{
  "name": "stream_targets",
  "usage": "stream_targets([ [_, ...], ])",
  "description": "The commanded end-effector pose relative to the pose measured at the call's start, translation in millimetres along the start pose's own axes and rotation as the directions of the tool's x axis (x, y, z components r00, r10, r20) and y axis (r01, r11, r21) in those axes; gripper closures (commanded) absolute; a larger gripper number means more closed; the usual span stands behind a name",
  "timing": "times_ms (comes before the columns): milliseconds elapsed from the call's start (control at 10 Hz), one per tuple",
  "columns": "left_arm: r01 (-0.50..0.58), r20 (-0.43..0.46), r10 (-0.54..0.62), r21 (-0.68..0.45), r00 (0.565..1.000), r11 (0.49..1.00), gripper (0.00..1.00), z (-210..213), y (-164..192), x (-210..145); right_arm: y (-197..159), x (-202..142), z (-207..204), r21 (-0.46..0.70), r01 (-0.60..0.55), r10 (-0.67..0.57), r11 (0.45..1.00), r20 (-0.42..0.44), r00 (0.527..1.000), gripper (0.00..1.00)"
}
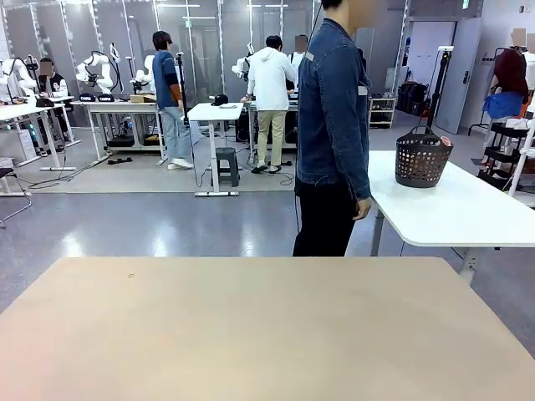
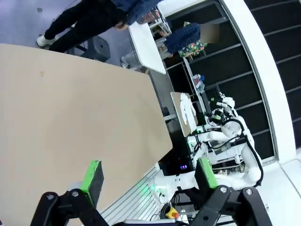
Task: Fold the towel.
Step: Grab the top end of the 100 cm Hotel Towel extended by the human.
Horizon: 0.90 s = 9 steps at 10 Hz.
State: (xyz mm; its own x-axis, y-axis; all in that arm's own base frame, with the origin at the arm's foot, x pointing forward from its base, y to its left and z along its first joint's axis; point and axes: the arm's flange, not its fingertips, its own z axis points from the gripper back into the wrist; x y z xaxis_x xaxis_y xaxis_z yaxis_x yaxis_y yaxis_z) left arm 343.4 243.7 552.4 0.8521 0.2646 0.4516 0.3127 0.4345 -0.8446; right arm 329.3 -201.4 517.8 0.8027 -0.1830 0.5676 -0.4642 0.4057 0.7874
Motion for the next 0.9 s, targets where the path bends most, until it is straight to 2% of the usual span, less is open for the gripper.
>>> stream_targets([
  [0,0.017,-0.023,-0.017,-0.01,1.0,1.0,0.0,-8,0,6,1,6,-15,-0.012,0.012,-0.012,1.0,0.011,1.0,0.0],
  [100,0.0,0.0,0.0,0.0,1.0,1.0,0.0,0,0,0,0,0,0,0.0,0.0,0.0,1.0,0.0,1.0,0.0],
  [800,0.0,0.0,0.0,0.0,1.0,1.0,0.0,0,0,0,0,0,0,0.0,0.0,0.0,1.0,0.0,1.0,0.0],
])
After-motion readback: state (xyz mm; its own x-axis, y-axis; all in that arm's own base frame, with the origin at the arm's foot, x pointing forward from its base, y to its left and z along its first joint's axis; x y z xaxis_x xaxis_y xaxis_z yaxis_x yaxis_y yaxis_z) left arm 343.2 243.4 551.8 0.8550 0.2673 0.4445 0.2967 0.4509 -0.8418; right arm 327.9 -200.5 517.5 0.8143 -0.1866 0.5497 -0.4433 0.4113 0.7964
